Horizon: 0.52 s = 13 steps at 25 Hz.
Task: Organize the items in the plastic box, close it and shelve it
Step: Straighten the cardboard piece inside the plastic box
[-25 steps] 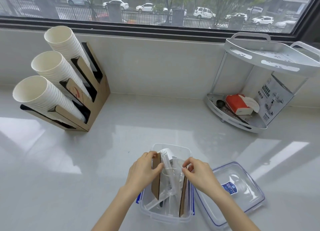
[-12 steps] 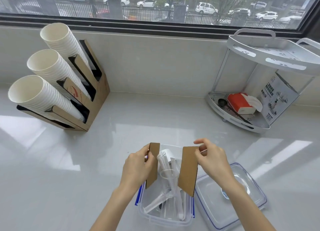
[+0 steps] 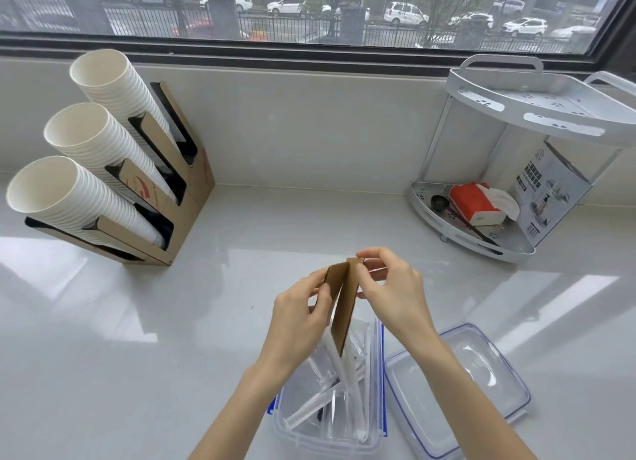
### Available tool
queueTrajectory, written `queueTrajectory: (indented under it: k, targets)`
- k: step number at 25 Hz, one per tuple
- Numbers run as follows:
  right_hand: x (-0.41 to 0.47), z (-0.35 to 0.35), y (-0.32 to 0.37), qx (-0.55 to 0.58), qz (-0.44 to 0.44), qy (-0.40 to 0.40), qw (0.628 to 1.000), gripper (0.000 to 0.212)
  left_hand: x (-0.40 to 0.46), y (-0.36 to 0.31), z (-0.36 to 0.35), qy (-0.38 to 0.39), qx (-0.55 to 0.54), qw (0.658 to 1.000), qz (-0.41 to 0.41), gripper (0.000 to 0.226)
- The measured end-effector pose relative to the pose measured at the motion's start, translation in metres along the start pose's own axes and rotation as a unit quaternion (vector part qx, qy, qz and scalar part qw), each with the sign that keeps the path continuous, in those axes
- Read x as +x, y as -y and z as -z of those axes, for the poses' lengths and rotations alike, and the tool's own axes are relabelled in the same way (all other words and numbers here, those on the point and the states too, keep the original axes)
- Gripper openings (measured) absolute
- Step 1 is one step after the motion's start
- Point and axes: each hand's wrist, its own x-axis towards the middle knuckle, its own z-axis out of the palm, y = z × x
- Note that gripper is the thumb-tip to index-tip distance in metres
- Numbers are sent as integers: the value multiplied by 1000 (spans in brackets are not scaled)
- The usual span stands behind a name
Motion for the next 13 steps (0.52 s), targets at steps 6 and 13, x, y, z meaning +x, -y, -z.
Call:
queueTrajectory:
  k: [6,13]
  targets:
    - [1,-8,3,57,-32,16,998,10,0,6,-7,62,-51,997,-10,44]
    - [6,-15,-1,98,-51,73,991,7,-1,15,-6,24,43,997,-55,41]
